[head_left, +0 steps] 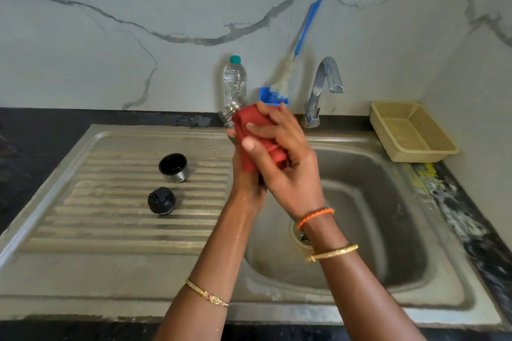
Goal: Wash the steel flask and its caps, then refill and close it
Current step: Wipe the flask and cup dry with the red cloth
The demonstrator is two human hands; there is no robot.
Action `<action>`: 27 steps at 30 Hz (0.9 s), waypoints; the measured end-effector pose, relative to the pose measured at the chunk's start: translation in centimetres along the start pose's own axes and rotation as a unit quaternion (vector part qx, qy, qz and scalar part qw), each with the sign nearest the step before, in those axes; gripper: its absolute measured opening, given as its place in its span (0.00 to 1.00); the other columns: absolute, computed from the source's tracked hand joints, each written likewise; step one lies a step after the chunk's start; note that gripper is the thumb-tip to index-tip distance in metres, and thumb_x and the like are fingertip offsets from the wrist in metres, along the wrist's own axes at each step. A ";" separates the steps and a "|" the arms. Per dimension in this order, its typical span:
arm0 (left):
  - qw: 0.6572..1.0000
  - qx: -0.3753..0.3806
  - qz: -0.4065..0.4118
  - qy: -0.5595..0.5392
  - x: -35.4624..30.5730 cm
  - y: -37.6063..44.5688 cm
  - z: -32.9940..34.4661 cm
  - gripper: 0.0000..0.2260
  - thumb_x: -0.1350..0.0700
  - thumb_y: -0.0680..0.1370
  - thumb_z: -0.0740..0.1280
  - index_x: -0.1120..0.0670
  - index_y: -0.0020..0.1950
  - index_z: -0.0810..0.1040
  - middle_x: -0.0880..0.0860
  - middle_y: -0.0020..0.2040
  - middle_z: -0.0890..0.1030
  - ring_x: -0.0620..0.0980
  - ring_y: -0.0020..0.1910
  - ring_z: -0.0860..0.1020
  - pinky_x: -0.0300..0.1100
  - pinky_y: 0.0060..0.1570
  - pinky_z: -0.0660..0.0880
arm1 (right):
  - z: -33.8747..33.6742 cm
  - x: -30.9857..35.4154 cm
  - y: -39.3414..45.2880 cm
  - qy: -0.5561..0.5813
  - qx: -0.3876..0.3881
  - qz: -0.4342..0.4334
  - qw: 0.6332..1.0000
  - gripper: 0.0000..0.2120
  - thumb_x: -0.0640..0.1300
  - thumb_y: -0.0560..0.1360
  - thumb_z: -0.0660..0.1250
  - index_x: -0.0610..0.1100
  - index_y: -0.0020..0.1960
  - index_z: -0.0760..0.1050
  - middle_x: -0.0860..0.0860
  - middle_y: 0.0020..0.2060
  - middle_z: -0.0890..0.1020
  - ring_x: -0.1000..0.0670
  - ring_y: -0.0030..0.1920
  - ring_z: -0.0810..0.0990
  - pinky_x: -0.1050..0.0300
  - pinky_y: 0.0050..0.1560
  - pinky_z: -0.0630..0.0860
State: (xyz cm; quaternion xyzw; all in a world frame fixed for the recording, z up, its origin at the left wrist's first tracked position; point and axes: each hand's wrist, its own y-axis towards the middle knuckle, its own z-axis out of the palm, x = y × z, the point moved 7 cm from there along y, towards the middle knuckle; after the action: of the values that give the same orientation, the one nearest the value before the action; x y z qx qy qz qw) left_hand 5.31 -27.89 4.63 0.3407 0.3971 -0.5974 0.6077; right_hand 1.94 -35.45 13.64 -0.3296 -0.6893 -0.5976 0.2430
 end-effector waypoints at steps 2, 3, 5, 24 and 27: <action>0.997 0.027 -0.021 -0.075 -0.8 -0.1 0.3 0.42 0.26 0.66 0.53 0.57 0.64 0.76 0.52 0.54 0.81 0.50 0.59 0.79 0.38 0.50 0.78 | -0.4 -0.5 -2.0 -0.076 0.053 -0.063 0.994 0.06 0.38 0.72 0.72 0.39 0.49 0.81 0.46 0.63 0.76 0.48 0.71 0.67 0.41 0.72 0.60; 0.992 0.030 -0.024 -0.120 -1.3 0.4 0.0 0.39 0.26 0.69 0.52 0.58 0.56 0.79 0.55 0.48 0.82 0.53 0.52 0.81 0.42 0.48 0.79 | -0.7 -1.3 -3.5 -0.107 0.080 -0.080 0.988 0.07 0.35 0.72 0.72 0.39 0.50 0.81 0.45 0.65 0.75 0.44 0.72 0.66 0.40 0.72 0.60; 0.994 -0.036 -0.012 -0.104 -2.1 1.3 -1.6 0.35 0.27 0.72 0.54 0.58 0.50 0.79 0.55 0.40 0.81 0.52 0.42 0.80 0.44 0.44 0.79 | -1.7 -2.8 -6.3 -0.139 0.108 -0.082 0.981 0.11 0.33 0.71 0.71 0.40 0.53 0.78 0.44 0.68 0.71 0.42 0.73 0.64 0.38 0.69 0.63; 0.994 -0.039 0.018 -0.099 -4.6 3.0 -3.9 0.26 0.35 0.79 0.52 0.54 0.51 0.77 0.53 0.36 0.82 0.51 0.37 0.80 0.45 0.43 0.78 | -0.8 -4.8 -6.4 -0.119 0.144 -0.030 0.982 0.27 0.42 0.70 0.75 0.42 0.67 0.72 0.42 0.73 0.65 0.45 0.75 0.59 0.37 0.71 0.62; 0.996 0.025 -0.037 -0.083 -3.1 2.8 -2.0 0.28 0.34 0.78 0.52 0.56 0.56 0.77 0.54 0.45 0.84 0.52 0.46 0.82 0.47 0.51 0.79 | 0.0 -4.3 -3.5 -0.070 0.121 -0.016 0.990 0.25 0.42 0.72 0.73 0.42 0.67 0.72 0.43 0.73 0.65 0.48 0.75 0.59 0.42 0.73 0.60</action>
State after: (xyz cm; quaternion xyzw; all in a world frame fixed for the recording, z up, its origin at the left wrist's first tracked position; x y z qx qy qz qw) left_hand 8.02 -24.60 6.30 0.2905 0.3426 -0.6552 0.6074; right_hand 2.20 -36.39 8.21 -0.3276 -0.7772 -0.4891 0.2225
